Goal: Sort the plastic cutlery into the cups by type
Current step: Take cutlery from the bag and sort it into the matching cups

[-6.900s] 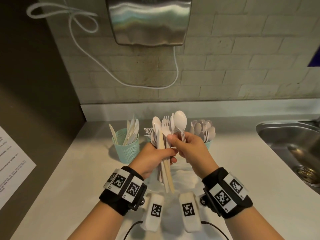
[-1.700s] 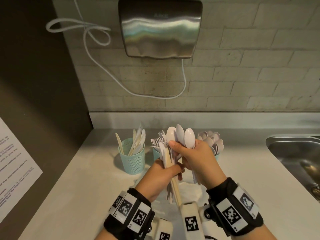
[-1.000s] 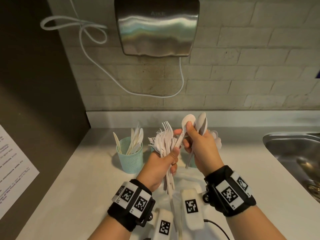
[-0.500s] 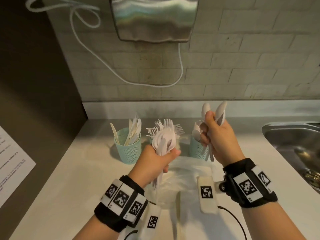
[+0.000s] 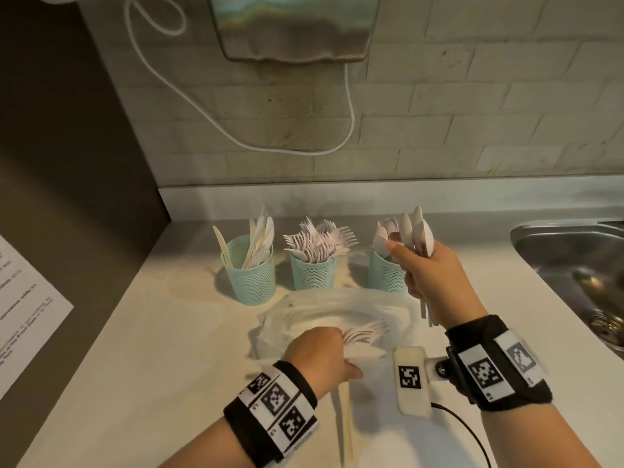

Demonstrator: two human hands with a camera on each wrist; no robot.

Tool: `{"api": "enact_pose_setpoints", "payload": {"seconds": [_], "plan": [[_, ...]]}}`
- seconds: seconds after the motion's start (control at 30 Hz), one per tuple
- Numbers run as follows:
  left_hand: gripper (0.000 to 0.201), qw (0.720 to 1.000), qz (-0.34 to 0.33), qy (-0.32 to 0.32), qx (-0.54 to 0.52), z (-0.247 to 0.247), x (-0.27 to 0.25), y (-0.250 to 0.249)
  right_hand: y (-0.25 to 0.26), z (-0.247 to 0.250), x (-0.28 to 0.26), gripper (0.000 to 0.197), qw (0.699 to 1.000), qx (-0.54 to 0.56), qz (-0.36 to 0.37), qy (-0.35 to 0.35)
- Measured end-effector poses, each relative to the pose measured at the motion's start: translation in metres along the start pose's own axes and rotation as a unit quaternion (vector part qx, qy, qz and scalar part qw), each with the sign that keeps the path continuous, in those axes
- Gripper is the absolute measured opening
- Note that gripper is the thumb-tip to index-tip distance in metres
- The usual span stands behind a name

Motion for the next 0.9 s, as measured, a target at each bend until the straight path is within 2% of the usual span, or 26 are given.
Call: {"api": "enact_pose_setpoints", "payload": {"seconds": [0.1, 0.17, 0.37, 0.47, 0.53, 0.63, 0.8, 0.9], "plan": [[0.048, 0.999, 0.029, 0.011, 0.024, -0.006, -0.003, -0.001, -0.004, 0.007, 0.0, 0.007, 1.0, 0.022, 0.003, -0.019], [0.044, 0.998, 0.035, 0.015, 0.042, -0.009, -0.002, -0.001, -0.006, 0.012, 0.001, 0.011, 0.998, 0.041, 0.006, -0.036], [0.029, 0.997, 0.046, 0.032, 0.06, -0.02, 0.003, 0.004, 0.014, 0.021, 0.008, 0.012, 0.986, 0.099, 0.112, -0.077], [0.025, 0.997, 0.039, 0.019, 0.061, -0.021, 0.003, 0.005, 0.02, 0.023, 0.017, 0.011, 0.978, 0.139, 0.13, -0.085], [0.024, 0.999, 0.038, 0.006, 0.026, -0.014, 0.003, 0.005, 0.02, 0.024, 0.024, 0.012, 0.974, 0.161, 0.133, -0.088], [0.025, 0.993, 0.034, -0.043, -0.1, 0.008, 0.004, 0.003, 0.016, 0.024, 0.033, 0.013, 0.971, 0.167, 0.143, -0.089], [0.009, 0.958, -0.011, -0.127, -0.255, 0.064, -0.003, -0.006, 0.016, 0.02, 0.052, 0.01, 0.963, 0.189, 0.179, -0.066], [0.018, 0.925, -0.021, -0.161, -0.343, 0.095, -0.006, -0.009, 0.02, 0.019, 0.067, 0.009, 0.969, 0.141, 0.187, -0.073]]}}
Point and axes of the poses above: each hand's wrist, its own x-axis towards the middle knuckle, its own z-axis out of the back of the hand, y = z × x, the point moved 2 cm from there along x, towards the middle knuckle, and after that the axes turned 2 degrees about -y, right-handed, at the moved point
